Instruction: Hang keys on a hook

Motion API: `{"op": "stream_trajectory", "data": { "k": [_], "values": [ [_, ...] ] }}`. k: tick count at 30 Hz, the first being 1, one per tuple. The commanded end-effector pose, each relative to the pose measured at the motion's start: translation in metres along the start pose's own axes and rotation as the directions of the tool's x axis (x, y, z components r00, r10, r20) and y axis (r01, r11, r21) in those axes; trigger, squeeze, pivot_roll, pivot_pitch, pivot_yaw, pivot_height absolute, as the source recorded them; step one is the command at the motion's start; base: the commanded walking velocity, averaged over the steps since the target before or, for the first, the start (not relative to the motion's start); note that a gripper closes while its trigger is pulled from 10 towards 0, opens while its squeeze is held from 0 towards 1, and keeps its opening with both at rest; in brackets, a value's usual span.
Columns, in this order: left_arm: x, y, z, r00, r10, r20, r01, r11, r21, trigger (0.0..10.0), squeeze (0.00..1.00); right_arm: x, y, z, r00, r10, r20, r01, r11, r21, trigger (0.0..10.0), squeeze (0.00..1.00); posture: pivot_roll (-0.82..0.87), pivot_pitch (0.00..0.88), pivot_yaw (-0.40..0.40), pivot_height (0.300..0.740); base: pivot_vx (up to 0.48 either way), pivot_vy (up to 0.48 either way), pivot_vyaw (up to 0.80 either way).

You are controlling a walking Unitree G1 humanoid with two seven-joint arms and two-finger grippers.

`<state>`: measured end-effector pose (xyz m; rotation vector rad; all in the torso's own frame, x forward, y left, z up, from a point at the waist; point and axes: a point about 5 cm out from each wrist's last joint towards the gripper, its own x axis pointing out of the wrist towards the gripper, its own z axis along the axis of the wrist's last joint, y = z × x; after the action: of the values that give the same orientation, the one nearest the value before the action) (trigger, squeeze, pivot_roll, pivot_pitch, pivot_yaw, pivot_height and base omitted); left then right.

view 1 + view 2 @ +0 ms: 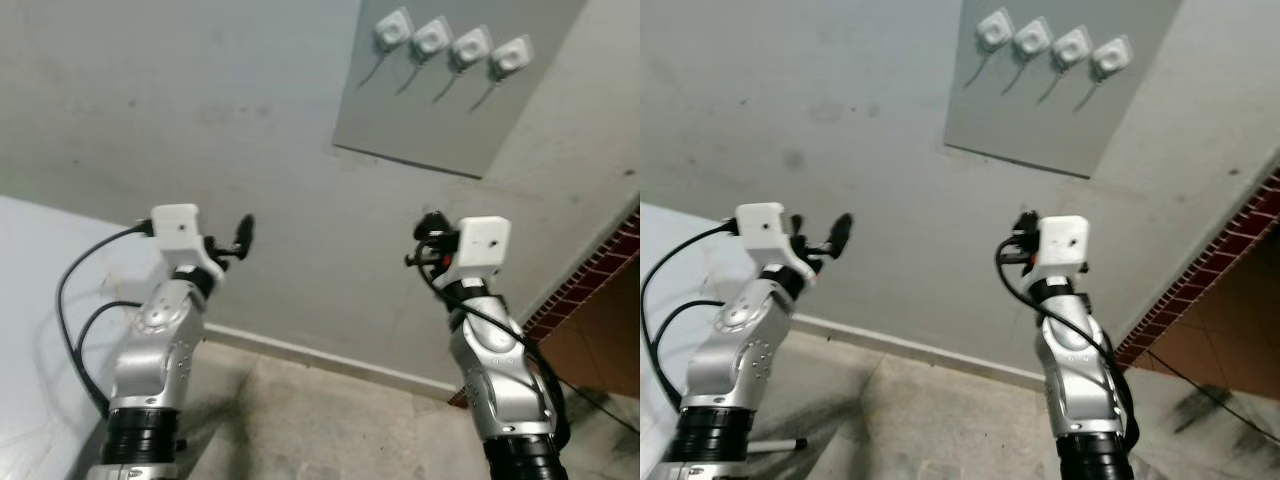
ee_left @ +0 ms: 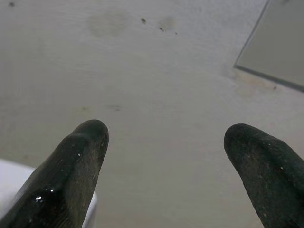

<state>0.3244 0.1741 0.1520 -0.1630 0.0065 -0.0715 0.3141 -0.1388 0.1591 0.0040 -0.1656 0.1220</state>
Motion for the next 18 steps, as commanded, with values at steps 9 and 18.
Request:
{"op": "stream_trajectory", "data": {
  "k": [9, 18],
  "values": [
    [0.0050, -0.0157, 0.0016, 0.999, -0.037, 0.001, 0.037, 0.999, 0.016, 10.0, 0.00, -0.0028, -0.0150, 0.0026, 0.998, -0.058, 0.022, 0.058, 0.998, -0.010, 10.0, 0.00, -0.03, 0.000, -0.047, 0.740, 0.000, 0.000, -0.30],
    [0.0044, -0.0165, 0.0022, 0.998, -0.057, 0.003, 0.057, 0.998, 0.005, 10.0, 0.00, -0.0035, -0.0144, 0.0002, 0.998, -0.066, 0.020, 0.066, 0.998, -0.004, 10.0, 0.00, -0.03, 0.000, -0.027, 0.740, 0.000, 0.000, 0.00]
  ]
}}
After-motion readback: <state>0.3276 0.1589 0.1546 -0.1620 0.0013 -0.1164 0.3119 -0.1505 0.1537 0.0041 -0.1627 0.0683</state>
